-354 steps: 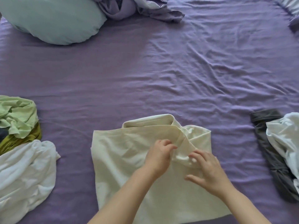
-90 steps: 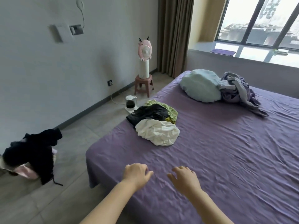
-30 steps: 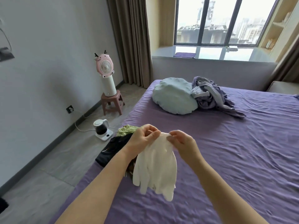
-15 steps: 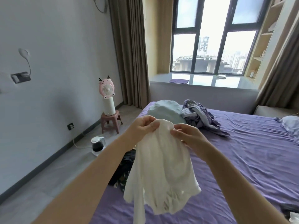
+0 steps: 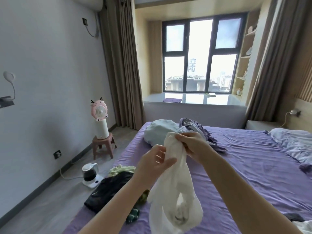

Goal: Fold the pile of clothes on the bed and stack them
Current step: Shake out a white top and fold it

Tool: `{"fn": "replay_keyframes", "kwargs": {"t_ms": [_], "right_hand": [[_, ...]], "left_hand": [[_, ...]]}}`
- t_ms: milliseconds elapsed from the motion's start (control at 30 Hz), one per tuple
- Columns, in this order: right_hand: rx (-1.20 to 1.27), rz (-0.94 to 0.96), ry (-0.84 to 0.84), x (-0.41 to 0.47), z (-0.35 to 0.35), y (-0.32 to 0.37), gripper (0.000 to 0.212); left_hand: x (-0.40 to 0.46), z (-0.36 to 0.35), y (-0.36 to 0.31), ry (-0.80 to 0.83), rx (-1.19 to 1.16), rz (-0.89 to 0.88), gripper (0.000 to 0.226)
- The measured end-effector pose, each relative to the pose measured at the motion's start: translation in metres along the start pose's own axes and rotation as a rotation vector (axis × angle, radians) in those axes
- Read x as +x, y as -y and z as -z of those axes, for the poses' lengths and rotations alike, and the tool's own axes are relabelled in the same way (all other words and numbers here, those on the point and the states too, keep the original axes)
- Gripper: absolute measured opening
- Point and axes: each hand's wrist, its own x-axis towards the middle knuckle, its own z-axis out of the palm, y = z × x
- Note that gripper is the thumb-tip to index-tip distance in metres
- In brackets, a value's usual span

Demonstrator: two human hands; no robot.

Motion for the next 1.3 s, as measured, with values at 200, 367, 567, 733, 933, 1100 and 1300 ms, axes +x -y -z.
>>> {"fn": "replay_keyframes", "kwargs": {"t_ms": [200, 367, 567, 733, 933, 1100, 1300], "right_hand": [[-0.087, 0.006, -0.101, 0.0, 0.001, -0.001, 0.012], [-0.088, 0.008, -0.007, -0.019, 0.007, -0.025, 0.026], [-0.332, 0.364, -0.311, -0.041, 0.004, -0.052, 0.023], [-0.331, 0.329, -0.303, -0.039, 0.008, -0.058, 0.015], [-0.199, 0.23, -0.255, -0.023, 0.021, -0.034, 0.008], [-0.261, 0.282, -0.299, -0.011, 0.027, -0.017, 0.012], [-0.119, 0.244, -0.137, -0.009, 0.019, 0.001, 0.013]], "left_hand": [[0.015, 0.003, 0.0, -0.051, 0.016, 0.004, 0.009], [0.041, -0.009, -0.02, -0.08, 0.134, -0.102, 0.02], [0.057, -0.016, -0.034, -0.12, 0.308, -0.134, 0.023], [0.07, -0.004, -0.042, -0.099, 0.094, -0.16, 0.023], [0.079, 0.023, -0.033, 0.028, -0.001, -0.12, 0.024], [0.085, 0.044, -0.026, 0.123, 0.192, -0.155, 0.015], [0.089, 0.055, -0.023, 0.167, 0.246, -0.377, 0.021]]}}
